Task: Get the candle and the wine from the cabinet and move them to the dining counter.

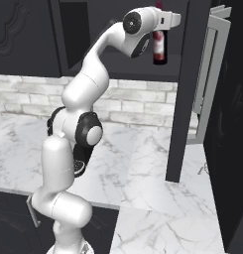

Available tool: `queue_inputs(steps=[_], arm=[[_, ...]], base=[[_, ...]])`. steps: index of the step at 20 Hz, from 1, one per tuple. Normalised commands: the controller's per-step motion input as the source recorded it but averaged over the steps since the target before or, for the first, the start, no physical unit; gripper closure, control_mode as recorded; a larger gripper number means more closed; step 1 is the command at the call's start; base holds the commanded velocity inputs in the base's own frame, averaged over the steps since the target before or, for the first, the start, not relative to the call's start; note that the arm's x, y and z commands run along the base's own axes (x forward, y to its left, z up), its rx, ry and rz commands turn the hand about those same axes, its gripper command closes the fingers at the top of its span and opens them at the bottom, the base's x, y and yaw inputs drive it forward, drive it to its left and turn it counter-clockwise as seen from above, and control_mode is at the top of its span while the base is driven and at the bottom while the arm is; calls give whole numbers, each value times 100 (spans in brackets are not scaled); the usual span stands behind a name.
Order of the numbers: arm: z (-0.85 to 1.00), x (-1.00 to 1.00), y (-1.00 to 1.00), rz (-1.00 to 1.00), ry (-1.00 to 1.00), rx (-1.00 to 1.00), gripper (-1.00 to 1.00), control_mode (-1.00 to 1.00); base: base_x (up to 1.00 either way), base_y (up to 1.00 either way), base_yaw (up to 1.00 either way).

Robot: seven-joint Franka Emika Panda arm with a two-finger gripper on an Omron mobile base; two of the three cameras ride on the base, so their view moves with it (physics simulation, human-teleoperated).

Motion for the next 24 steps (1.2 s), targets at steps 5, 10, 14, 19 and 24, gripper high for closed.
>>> queue_inputs(steps=[5, 10, 14, 19, 24], arm=[[0, 0, 0, 0, 0, 0, 100, -100], [0, 0, 0, 0, 0, 0, 100, -100], [0, 0, 0, 0, 0, 0, 100, -100], [0, -4, 0, 0, 1, 0, 100, -100], [-3, -18, 3, 0, 2, 0, 100, -100]], base=[[0, 0, 0], [0, 0, 0], [0, 0, 0], [0, 0, 0], [0, 0, 0]])
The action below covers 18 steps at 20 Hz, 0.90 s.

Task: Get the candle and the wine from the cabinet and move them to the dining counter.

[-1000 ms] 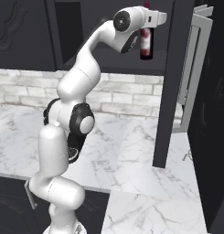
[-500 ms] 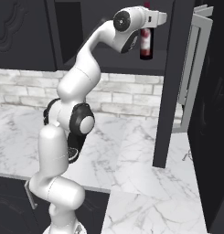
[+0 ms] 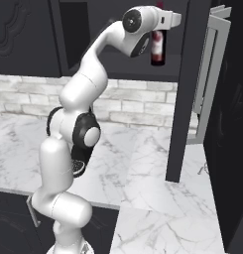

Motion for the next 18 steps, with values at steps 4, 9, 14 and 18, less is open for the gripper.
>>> queue_inputs(steps=[4, 9, 14, 18], arm=[[-24, -31, 6, 0, 0, 0, 100, -100], [-41, -43, 20, 0, 0, 0, 100, -100], [-34, -62, 42, 0, -1, -1, 100, -100], [-13, -81, 46, 0, -5, -2, 100, -100]], base=[[0, 0, 0], [0, 0, 0], [0, 0, 0], [0, 0, 0]])
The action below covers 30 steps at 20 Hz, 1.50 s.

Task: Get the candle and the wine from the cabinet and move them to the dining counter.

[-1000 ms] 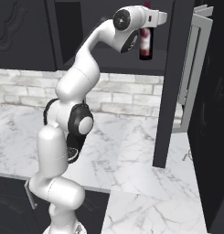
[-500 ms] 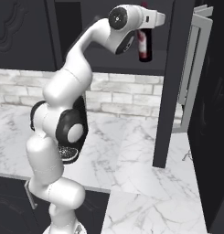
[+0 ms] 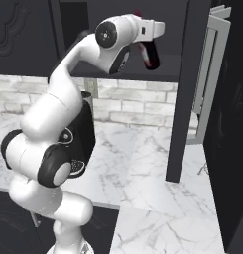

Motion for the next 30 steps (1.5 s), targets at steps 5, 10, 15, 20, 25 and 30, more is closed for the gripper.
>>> queue_inputs(steps=[5, 10, 15, 20, 25, 30], arm=[[0, -87, 40, 0, -11, -1, 100, -100], [28, -89, 32, 0, -10, 0, 100, -100], [50, -99, 24, 0, -2, 0, 100, -100], [44, -99, 38, 0, 4, 0, 100, -100], [2, -93, 62, 0, 22, 0, 100, -100], [-2, -73, 50, 0, 23, 0, 100, -100]], base=[[0, 0, 0], [0, 0, 0], [0, 0, 0], [0, 0, 0], [0, 0, 0], [0, 0, 0]])
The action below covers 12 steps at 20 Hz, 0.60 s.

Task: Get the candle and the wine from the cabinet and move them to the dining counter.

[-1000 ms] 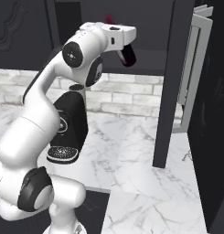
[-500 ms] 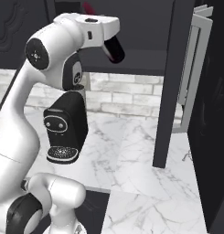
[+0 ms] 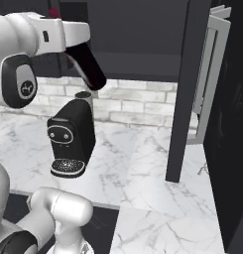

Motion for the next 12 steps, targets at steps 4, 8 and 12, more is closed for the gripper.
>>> queue_inputs(steps=[4, 8, 12], arm=[[-13, -60, 36, 0, 13, 0, 100, -100], [-13, -65, 19, 0, 8, 4, 100, -100], [-8, -69, 12, 1, 5, 4, 100, -100]], base=[[0, 0, 0], [0, 0, 0], [0, 0, 0]])
